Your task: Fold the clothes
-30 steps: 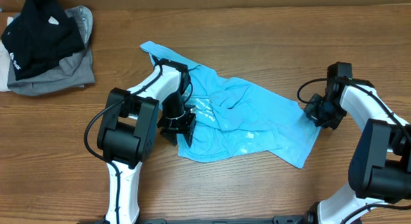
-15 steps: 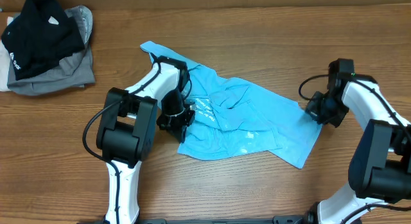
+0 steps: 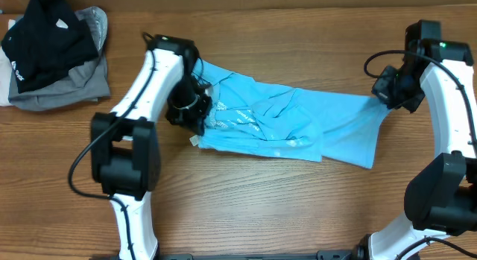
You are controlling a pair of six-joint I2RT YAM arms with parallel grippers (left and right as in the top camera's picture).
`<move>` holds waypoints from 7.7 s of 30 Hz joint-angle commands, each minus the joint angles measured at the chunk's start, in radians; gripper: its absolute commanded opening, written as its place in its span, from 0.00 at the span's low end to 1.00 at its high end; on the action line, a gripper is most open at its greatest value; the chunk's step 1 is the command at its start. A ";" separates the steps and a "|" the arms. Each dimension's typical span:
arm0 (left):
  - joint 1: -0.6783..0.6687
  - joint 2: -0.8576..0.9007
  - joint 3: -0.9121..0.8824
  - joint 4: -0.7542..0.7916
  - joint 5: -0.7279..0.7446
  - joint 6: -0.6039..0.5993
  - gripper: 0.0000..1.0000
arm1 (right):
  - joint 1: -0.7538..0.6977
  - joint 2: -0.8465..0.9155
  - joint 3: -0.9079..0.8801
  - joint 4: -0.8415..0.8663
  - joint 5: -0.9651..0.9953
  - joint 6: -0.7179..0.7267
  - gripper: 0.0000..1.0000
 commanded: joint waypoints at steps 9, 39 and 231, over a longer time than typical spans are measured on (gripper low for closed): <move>0.062 -0.047 0.023 0.056 0.002 -0.001 0.04 | -0.048 -0.003 0.058 0.142 0.021 -0.028 0.04; 0.004 -0.047 0.243 -0.094 0.109 0.024 0.90 | -0.223 -0.002 0.240 0.008 -0.096 -0.101 1.00; -0.050 -0.243 -0.289 0.797 0.103 -0.077 0.56 | -0.119 -0.637 -0.360 -0.247 0.048 0.415 0.04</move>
